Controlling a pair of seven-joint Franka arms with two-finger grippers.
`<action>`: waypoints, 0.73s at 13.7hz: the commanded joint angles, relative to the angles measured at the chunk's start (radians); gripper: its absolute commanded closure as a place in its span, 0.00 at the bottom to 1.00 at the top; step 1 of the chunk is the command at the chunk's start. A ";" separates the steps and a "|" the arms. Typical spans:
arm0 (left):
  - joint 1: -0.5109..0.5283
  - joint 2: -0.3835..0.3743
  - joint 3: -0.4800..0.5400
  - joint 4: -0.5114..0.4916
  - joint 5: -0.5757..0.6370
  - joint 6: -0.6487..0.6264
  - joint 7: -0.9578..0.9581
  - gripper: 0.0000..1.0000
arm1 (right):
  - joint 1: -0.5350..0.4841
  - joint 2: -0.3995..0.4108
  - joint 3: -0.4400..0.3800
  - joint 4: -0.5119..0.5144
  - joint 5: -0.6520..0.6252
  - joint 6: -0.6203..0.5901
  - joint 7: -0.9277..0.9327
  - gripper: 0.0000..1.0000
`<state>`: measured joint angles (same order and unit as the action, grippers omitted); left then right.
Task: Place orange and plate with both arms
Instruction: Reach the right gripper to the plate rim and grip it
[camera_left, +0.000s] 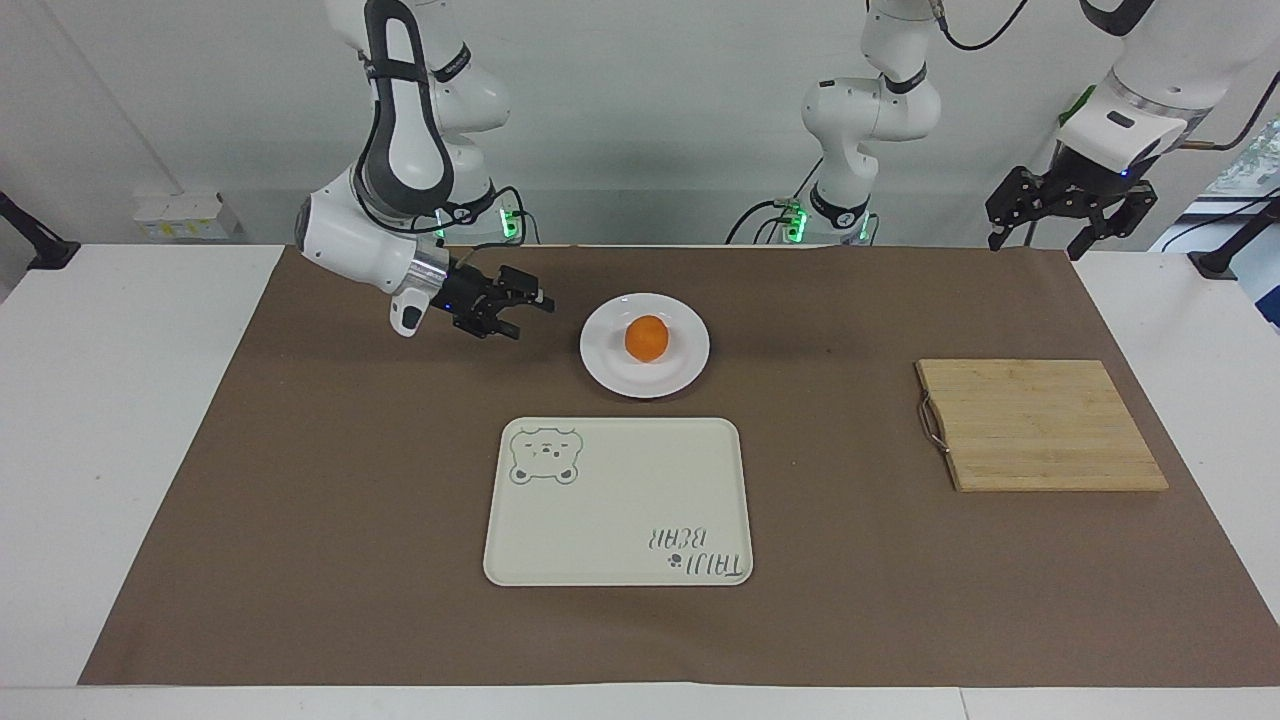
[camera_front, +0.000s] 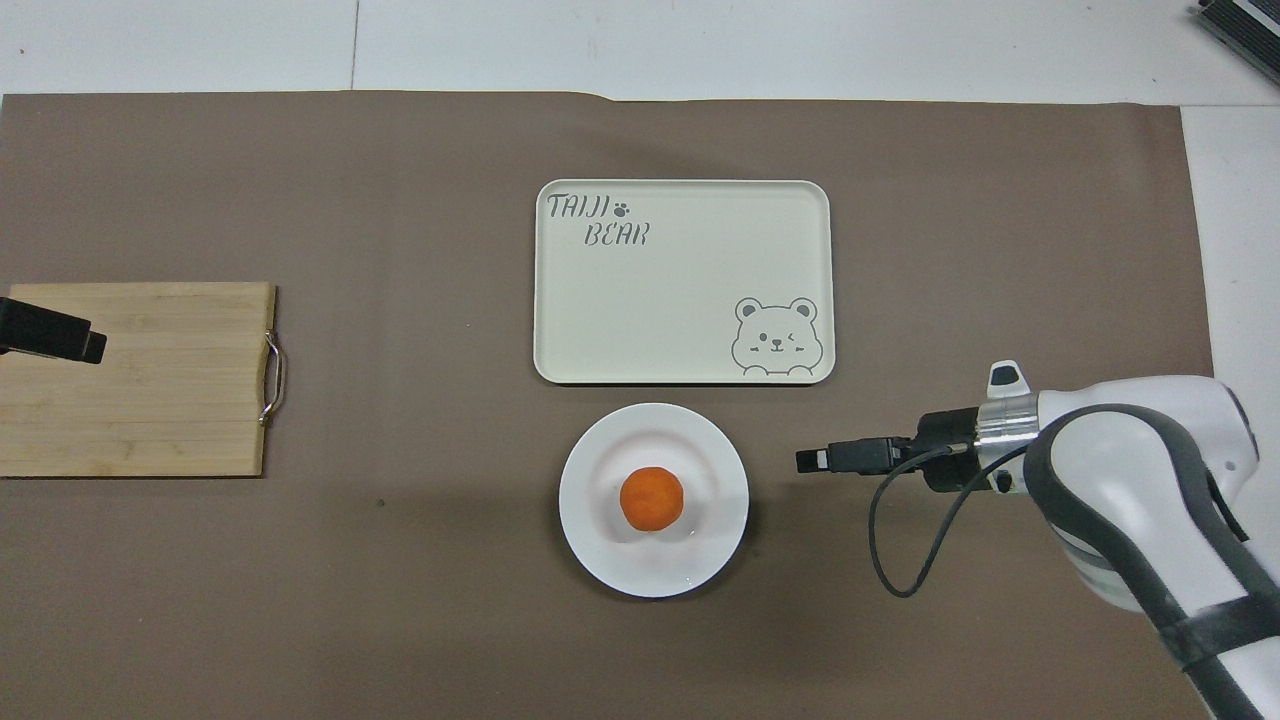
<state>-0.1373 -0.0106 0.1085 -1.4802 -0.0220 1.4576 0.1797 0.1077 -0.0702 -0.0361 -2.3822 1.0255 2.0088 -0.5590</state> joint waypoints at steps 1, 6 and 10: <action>0.007 -0.008 -0.004 0.003 0.008 -0.016 -0.002 0.00 | 0.001 0.048 -0.001 -0.057 0.158 0.024 -0.181 0.00; 0.007 -0.008 -0.004 0.003 0.008 -0.016 -0.002 0.00 | 0.104 0.142 -0.001 -0.091 0.389 0.137 -0.355 0.00; 0.007 -0.008 -0.004 0.003 0.008 -0.016 -0.002 0.00 | 0.161 0.156 0.001 -0.104 0.472 0.186 -0.366 0.00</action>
<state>-0.1373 -0.0106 0.1085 -1.4802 -0.0220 1.4576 0.1797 0.2703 0.0912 -0.0351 -2.4649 1.4605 2.1835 -0.8990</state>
